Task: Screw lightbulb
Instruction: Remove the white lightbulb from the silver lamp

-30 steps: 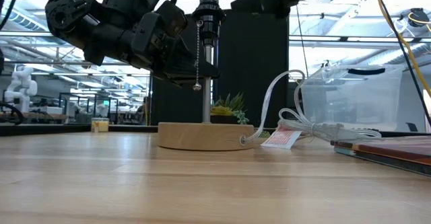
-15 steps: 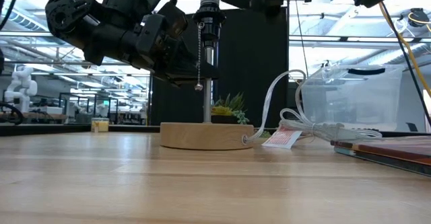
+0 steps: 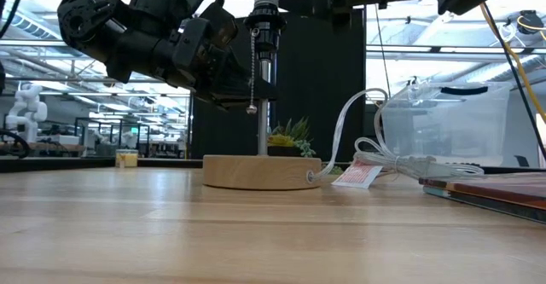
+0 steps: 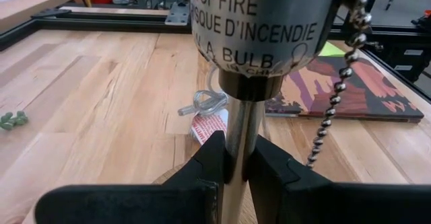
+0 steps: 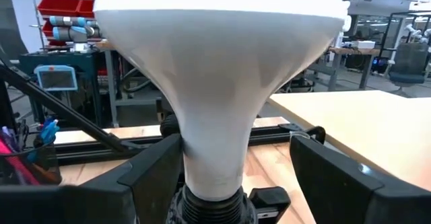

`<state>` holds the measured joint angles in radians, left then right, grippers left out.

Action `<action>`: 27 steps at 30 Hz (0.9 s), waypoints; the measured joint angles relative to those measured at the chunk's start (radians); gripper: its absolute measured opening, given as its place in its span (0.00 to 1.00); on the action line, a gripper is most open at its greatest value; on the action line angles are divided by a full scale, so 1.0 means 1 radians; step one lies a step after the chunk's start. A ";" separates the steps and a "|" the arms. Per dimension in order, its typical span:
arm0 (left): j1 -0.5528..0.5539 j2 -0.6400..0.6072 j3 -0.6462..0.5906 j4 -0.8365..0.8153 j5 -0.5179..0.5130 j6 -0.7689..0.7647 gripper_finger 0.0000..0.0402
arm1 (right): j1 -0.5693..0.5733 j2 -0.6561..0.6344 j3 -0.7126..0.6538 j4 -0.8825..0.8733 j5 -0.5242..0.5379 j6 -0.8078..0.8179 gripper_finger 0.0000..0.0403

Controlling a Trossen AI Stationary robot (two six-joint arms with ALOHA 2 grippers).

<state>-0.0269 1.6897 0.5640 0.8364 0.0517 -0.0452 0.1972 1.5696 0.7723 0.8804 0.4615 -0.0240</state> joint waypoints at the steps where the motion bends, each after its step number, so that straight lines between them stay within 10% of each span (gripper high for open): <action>1: 0.000 0.000 0.000 0.000 0.000 0.000 0.11 | -0.002 0.000 0.000 0.003 -0.003 -0.003 0.67; 27: 0.001 0.000 0.000 0.002 -0.014 0.000 0.11 | -0.078 0.001 0.076 -0.057 -0.224 -0.030 0.55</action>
<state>-0.0257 1.6894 0.5640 0.8382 0.0378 -0.0455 0.1192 1.5707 0.8478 0.8230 0.2378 -0.0540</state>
